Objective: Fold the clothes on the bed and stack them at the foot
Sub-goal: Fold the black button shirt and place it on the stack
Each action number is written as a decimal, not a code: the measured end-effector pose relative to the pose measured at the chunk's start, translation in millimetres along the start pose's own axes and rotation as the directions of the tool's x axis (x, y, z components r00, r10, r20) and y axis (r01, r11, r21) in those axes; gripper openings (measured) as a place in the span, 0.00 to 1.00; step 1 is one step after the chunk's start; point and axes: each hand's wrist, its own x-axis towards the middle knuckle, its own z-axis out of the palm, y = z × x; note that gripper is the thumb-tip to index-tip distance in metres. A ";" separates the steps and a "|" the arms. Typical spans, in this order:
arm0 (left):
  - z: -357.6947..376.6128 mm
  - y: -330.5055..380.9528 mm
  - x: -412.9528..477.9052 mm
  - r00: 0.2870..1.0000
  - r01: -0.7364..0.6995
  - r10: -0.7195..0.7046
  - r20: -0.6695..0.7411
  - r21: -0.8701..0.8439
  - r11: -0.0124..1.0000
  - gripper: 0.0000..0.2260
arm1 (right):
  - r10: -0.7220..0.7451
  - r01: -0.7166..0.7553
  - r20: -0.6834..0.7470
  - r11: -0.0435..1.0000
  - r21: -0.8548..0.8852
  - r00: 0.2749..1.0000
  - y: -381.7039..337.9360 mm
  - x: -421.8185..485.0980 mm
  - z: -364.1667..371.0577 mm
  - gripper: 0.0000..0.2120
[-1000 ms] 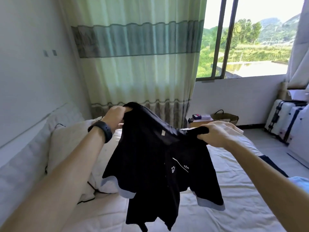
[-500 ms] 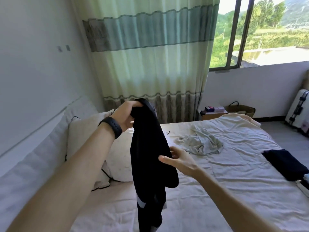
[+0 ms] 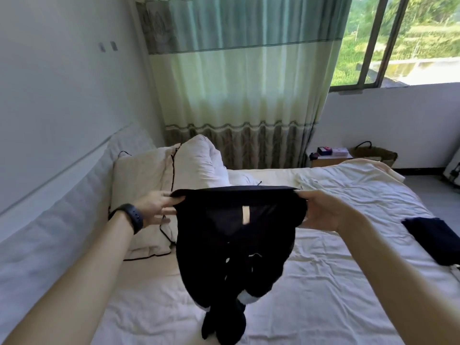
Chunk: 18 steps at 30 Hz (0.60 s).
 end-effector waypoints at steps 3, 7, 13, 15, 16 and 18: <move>23.1 -39.6 6.2 0.988 0.121 -0.078 0.134 -0.353 0.928 0.12 | 0.033 -0.033 0.006 0.997 -0.069 0.999 12.1 2.1 -12.1 0.06; 56.6 -77.3 14.9 0.974 0.204 -0.087 0.210 -0.645 0.737 0.08 | 0.121 -0.132 -0.157 0.989 -0.061 0.980 50.8 10.7 -22.3 0.09; 73.0 -99.6 18.7 0.971 0.233 -0.159 0.177 -0.578 0.782 0.08 | -0.284 0.025 -0.412 0.847 -0.530 0.866 102.5 9.4 -20.3 0.06; 72.4 -99.3 17.7 0.969 0.183 -0.088 0.230 -0.432 0.883 0.07 | -0.386 0.054 -0.233 0.604 -0.795 0.892 114.8 -2.0 -15.9 0.08; 71.8 -98.8 16.4 0.966 0.146 -0.063 0.251 -0.327 0.934 0.11 | -0.409 0.053 -0.153 0.450 -0.892 0.900 120.8 -8.0 -13.6 0.11; 69.1 -97.1 15.3 0.957 0.072 -0.033 0.288 -0.126 0.989 0.17 | -0.501 0.058 -0.055 0.207 -0.977 0.864 128.7 -17.0 -9.8 0.19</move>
